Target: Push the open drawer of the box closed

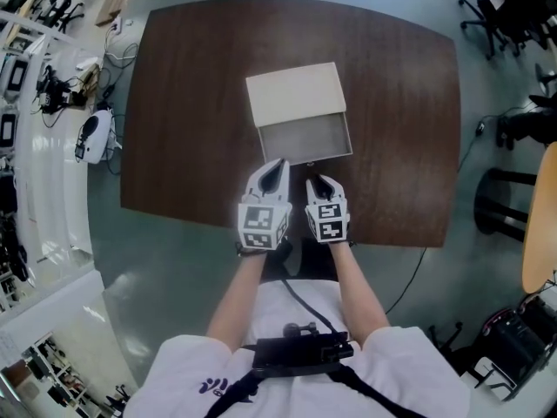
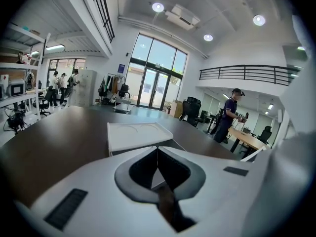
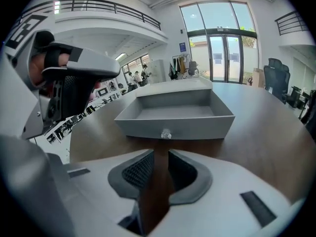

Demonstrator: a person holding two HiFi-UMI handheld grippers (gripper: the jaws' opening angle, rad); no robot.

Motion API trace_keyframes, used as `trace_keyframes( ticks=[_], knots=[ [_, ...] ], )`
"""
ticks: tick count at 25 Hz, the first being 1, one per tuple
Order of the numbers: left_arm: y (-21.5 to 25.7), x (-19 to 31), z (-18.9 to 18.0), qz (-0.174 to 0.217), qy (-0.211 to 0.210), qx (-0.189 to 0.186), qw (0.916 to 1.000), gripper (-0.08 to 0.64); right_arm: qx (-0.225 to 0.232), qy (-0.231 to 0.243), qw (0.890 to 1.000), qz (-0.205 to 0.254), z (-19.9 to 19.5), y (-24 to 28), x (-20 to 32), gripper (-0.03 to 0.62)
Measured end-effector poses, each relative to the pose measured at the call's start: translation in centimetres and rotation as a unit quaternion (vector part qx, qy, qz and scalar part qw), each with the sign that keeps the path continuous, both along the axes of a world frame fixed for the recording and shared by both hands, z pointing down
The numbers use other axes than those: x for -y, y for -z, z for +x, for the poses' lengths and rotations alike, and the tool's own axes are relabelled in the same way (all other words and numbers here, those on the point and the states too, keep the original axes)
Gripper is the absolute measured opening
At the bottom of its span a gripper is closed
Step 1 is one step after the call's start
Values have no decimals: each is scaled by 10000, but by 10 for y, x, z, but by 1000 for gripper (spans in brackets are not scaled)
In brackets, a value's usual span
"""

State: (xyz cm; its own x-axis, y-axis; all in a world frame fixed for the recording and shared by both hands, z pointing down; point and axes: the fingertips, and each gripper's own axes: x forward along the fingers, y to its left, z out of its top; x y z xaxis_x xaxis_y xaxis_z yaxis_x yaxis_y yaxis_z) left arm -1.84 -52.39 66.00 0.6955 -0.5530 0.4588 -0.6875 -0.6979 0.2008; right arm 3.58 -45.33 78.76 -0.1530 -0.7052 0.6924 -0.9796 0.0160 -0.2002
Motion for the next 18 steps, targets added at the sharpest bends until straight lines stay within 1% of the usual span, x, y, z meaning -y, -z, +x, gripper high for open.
trace_keyframes(
  ticks=[2,4,9,13,18],
  knots=[
    [-1,2,-2,-18,43,3,10000,9,15,39,10000,-12,-1,-4,7,81],
    [-3,5,-5,-41,84,14,10000,9,5,37,10000,-10,-2,-5,16,86],
    [-8,10,-12,-88,141,61,9998,9,-31,-297,9996,18,8,-4,33,84],
    [-11,13,-14,-85,224,81,9997,9,-106,-254,9996,75,11,-4,37,83],
    [-14,18,-21,-129,343,68,9993,9,-24,-392,9992,51,11,-7,36,80]
  ],
)
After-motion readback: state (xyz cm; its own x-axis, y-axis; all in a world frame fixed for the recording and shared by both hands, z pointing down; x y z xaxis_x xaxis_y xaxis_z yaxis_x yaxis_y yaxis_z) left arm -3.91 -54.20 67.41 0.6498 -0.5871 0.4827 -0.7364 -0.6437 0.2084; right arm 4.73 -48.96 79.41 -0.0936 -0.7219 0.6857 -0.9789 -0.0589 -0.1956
